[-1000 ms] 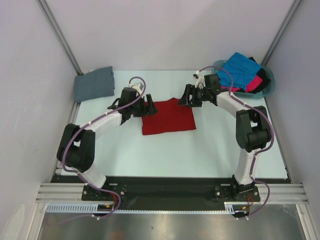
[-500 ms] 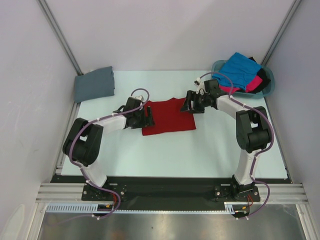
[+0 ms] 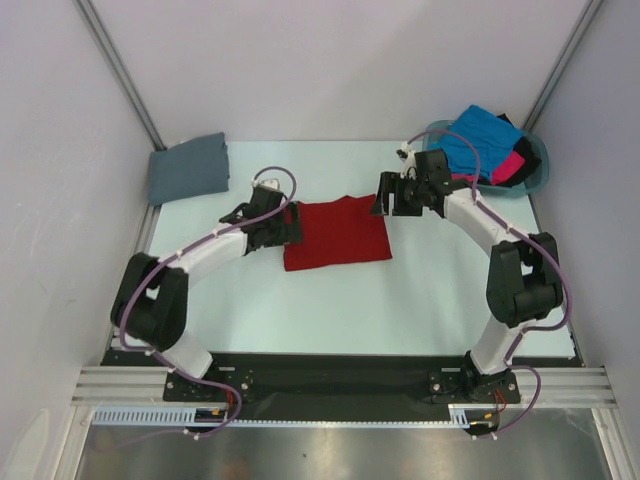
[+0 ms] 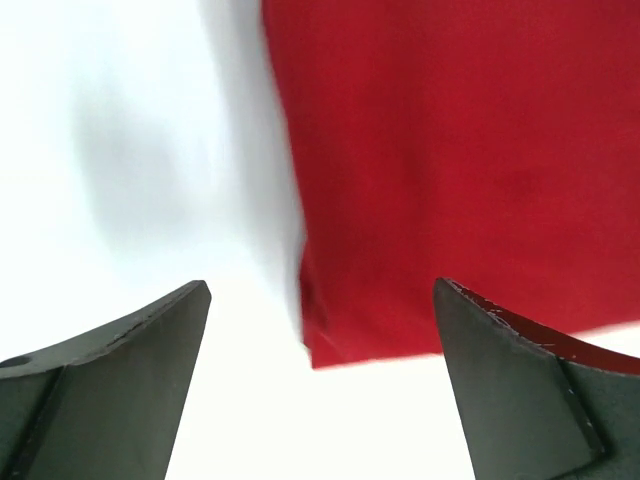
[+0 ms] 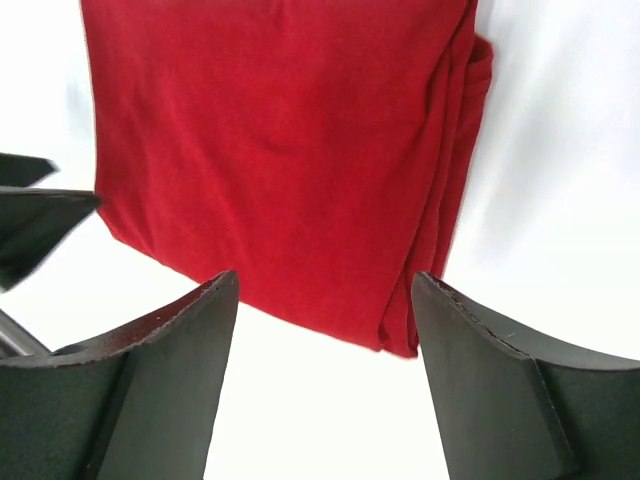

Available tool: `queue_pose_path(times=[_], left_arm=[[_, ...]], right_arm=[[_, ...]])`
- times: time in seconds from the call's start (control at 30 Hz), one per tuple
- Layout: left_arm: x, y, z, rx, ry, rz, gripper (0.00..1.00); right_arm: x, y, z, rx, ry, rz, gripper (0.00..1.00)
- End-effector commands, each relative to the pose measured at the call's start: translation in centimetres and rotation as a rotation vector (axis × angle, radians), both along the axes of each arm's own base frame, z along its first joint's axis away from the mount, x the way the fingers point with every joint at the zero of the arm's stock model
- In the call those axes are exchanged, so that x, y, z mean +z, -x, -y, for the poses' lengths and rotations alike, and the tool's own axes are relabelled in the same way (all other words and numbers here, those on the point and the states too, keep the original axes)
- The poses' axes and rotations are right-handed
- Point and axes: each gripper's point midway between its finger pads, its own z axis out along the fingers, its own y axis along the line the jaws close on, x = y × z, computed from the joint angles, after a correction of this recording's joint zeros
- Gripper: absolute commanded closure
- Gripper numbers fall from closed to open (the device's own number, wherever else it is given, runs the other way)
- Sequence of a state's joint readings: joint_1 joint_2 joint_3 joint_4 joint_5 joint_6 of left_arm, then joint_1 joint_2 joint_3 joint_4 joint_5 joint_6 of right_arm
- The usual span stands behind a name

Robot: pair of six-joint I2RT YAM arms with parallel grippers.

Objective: Fold and stack the t-shirts
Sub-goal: Neatly place the folded tshirt to the corner

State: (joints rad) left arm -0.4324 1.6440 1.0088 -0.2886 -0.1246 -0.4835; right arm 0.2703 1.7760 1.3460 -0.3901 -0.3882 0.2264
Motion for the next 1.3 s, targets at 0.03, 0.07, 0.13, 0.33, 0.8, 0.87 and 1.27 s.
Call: queue_pose_path(times=[0.03, 0.07, 0.13, 0.33, 0.8, 0.87, 1.27], left_arm=[[11.2, -2.4, 0.8, -0.005, 0.021, 0.273, 0.0], [11.9, -2.4, 1.2, -0.018, 0.03, 0.289, 0.0], [13.9, -2.3, 1.9, -0.052, 0.062, 0.327, 0.0], [16.3, -0.6, 3.7, -0.139, 0.184, 0.39, 0.0], [21.1, 1.2, 3.0, -0.132, 0.127, 0.505, 0.0], [21.9, 1.3, 3.1, -0.144, 0.132, 0.525, 0.0], [20.9, 0.5, 4.6, -0.223, 0.085, 0.465, 0.0]], right_arm=[[5.7, -0.1, 0.4, -0.014, 0.067, 0.156, 0.23], [6.3, 0.1, 0.4, -0.016, 0.068, 0.168, 0.23], [7.3, 0.7, 0.2, -0.011, 0.069, 0.189, 0.23], [9.5, 2.6, 0.5, -0.021, 0.103, 0.237, 0.23], [11.0, 4.6, 1.6, -0.112, 0.187, 0.274, 0.14], [11.1, 4.8, 1.5, -0.111, 0.189, 0.277, 0.13], [10.7, 5.5, 2.0, -0.134, 0.216, 0.257, 0.07]])
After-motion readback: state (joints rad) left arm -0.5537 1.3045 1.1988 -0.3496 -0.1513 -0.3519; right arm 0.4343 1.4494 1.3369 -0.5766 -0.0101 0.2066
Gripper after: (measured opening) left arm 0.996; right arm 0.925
